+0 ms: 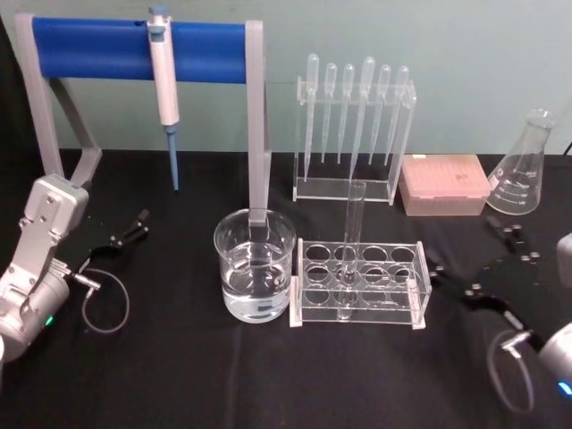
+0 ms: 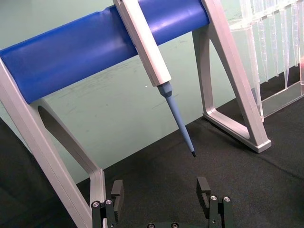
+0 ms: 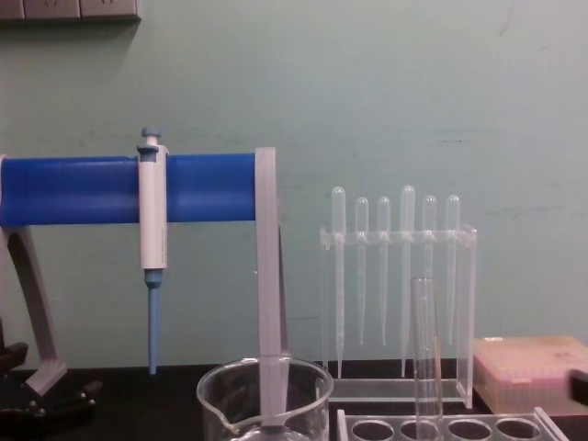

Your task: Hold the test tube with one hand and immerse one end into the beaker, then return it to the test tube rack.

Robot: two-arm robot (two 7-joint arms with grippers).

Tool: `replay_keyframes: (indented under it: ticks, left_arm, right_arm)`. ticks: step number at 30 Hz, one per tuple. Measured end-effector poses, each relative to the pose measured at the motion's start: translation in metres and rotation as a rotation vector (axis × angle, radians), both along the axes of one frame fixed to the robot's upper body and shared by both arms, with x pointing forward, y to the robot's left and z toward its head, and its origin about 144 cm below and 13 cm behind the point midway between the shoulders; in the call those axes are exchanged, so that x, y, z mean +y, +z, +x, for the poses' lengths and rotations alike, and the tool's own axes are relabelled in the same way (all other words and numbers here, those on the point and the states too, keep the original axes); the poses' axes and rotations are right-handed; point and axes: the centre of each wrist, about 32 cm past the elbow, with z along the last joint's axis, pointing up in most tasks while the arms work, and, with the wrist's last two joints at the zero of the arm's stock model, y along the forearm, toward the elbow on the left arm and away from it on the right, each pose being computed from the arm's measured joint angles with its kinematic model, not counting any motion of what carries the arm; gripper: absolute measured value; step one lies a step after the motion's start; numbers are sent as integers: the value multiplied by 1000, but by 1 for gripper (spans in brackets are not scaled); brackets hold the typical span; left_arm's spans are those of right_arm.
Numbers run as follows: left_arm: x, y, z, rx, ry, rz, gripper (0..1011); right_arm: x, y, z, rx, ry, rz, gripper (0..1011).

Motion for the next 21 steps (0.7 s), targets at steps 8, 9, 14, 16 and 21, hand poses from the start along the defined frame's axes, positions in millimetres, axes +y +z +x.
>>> replay_keyframes:
  ticks: [8, 9, 14, 16, 21]
  left_arm:
    - [0, 0, 0, 0, 0, 0, 1000]
    - [0, 0, 0, 0, 0, 0, 1000]
    - [0, 0, 0, 0, 0, 0, 1000]
    - [0, 0, 0, 0, 0, 0, 1000]
    - [0, 0, 0, 0, 0, 0, 1000]
  right_arm:
    - [23, 5, 21, 49, 217, 144, 1003]
    - [28, 6, 27, 51, 246, 160, 1002]
    - [39, 8, 45, 70, 299, 195, 1002]
    - [42, 7, 54, 92, 309, 210, 1003]
    - [45, 5, 73, 160, 328, 262, 1002]
